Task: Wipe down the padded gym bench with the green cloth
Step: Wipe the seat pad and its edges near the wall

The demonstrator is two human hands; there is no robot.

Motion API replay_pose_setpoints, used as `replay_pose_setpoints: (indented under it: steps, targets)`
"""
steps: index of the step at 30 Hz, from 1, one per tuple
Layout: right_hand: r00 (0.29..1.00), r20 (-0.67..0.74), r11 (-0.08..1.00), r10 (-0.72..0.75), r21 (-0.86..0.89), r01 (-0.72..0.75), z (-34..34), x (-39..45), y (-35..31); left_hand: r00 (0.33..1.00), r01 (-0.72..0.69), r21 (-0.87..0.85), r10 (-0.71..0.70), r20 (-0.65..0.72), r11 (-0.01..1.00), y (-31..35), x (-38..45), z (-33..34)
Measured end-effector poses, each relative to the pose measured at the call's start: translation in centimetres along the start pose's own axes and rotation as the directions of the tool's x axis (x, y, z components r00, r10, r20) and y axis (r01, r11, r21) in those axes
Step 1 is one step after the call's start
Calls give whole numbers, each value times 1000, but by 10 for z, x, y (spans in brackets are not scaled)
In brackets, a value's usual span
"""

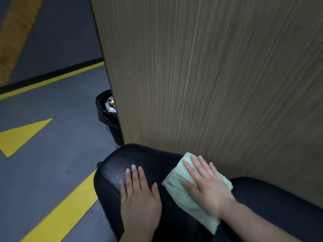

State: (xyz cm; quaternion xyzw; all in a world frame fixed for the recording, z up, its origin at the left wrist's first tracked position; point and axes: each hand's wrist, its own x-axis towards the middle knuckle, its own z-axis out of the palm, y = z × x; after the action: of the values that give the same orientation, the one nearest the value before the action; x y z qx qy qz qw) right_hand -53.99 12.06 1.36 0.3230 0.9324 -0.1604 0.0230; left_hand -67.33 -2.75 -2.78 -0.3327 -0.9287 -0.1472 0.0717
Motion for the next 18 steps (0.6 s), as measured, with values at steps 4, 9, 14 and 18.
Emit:
replay_pose_setpoints:
  steps: [4, 9, 14, 18]
  targets:
    - [995, 37, 989, 96, -116, -91, -6, -12, 6, 998, 53, -73, -56, -29, 996, 9, -5, -1]
    - [918, -47, 917, 395, -40, -396, 6, 15, -25, 995, 46, -78, -53, -89, 996, 9, -3, 8]
    - [993, 2, 993, 120, -10, -119, -3, 38, -1, 981, 34, -75, -47, -188, 997, 9, 0, 16]
    - [977, 137, 984, -163, -51, 171, -25, 39, 17, 979, 29, -103, -49, -197, 994, 10, -2, 16]
